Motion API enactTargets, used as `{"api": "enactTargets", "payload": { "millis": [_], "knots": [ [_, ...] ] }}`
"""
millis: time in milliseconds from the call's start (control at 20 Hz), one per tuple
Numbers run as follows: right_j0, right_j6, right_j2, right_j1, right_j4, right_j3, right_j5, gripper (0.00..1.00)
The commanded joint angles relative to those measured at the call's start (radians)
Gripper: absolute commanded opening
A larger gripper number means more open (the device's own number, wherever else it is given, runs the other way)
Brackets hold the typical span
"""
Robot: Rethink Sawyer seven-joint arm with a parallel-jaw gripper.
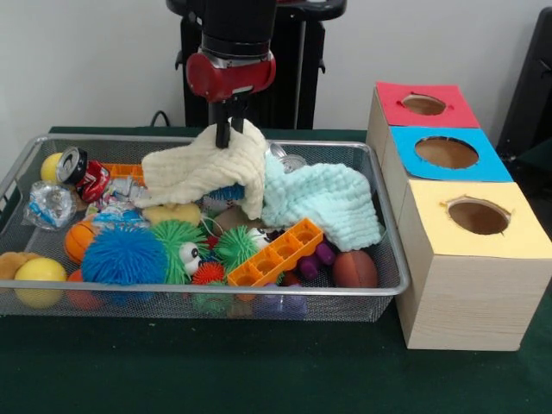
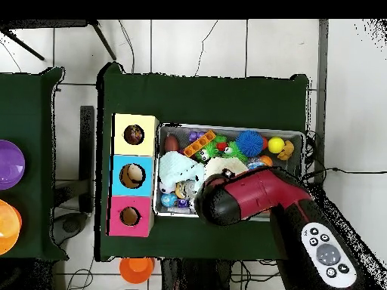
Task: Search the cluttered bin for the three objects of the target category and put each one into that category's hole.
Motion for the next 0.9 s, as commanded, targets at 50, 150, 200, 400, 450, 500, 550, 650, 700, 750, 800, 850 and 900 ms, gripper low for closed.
{"api": "enactTargets", "payload": {
  "millis": [50, 150, 200, 400, 450, 500, 550, 650, 700, 750, 800, 850, 900],
  "knots": [
    [0.016, 0.114, -0.075, 0.041, 0.040, -0.023, 0.045, 1.00],
    [0.015, 0.108, -0.074, 0.042, 0.044, -0.025, 0.050, 1.00],
    [0.016, 0.104, -0.076, 0.043, 0.048, -0.025, 0.049, 1.00],
    [0.019, 0.067, -0.084, 0.053, 0.039, -0.038, 0.053, 1.00],
    [0.022, 0.050, -0.090, 0.061, 0.023, -0.049, 0.059, 1.00],
    [0.012, 0.037, -0.088, 0.063, 0.022, -0.048, 0.054, 1.00],
    [-0.005, 0.014, -0.082, 0.069, 0.022, -0.050, 0.049, 1.00],
    [-0.037, -0.028, -0.075, 0.072, 0.018, -0.048, 0.046, 1.00],
    [-0.045, -0.041, -0.074, 0.074, 0.014, -0.051, 0.047, 1.00],
    [-0.060, -0.067, -0.069, 0.078, 0.009, -0.059, 0.054, 1.00],
    [-0.068, -0.081, -0.067, 0.080, 0.005, -0.064, 0.059, 1.00],
    [-0.091, -0.115, -0.058, 0.082, 0.005, -0.068, 0.068, 1.00],
    [-0.105, -0.133, -0.052, 0.083, 0.004, -0.070, 0.073, 1.00]
  ]
}}
